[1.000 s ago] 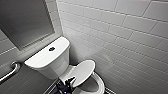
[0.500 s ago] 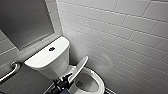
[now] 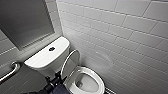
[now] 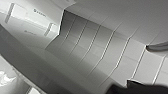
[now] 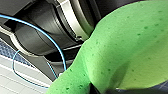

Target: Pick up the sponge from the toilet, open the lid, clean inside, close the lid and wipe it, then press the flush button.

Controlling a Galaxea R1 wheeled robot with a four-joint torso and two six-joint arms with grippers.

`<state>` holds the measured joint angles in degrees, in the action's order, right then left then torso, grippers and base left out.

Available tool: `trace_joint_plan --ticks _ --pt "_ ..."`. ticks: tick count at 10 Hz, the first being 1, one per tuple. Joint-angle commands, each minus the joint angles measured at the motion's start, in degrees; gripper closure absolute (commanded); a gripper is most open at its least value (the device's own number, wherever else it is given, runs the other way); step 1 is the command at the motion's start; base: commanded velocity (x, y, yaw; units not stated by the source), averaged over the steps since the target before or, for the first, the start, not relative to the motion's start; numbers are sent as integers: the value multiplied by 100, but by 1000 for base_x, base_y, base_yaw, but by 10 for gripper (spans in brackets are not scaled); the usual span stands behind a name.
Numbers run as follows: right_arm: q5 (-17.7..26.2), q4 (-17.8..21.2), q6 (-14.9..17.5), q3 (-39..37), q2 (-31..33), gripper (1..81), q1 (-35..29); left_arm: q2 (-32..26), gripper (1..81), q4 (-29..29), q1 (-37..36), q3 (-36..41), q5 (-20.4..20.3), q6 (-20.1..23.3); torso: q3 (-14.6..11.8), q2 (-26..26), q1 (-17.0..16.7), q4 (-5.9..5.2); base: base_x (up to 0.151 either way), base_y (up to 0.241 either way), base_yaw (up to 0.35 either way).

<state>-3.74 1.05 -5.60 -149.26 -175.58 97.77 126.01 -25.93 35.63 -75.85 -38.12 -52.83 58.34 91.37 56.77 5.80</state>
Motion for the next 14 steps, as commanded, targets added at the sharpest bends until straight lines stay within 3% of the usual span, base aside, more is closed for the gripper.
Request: trace_joint_plan --ticks 1,7,11,14 --pt "489 -78 32 100 -76 811 257 -444 10 290 -659 158 -72 159 0 0 0 0 0 0 0" --pt "471 -78 32 100 -50 811 301 -963 10 518 -641 70 -415 203 0 0 5 7 0 0 0" --pt "471 -70 32 100 -6 811 345 -1393 10 668 -526 70 -908 203 0 -2 5 13 0 0 0" --pt "471 -78 32 100 -15 811 327 -1745 10 686 -360 70 -917 203 0 -2 5 15 0 0 0"
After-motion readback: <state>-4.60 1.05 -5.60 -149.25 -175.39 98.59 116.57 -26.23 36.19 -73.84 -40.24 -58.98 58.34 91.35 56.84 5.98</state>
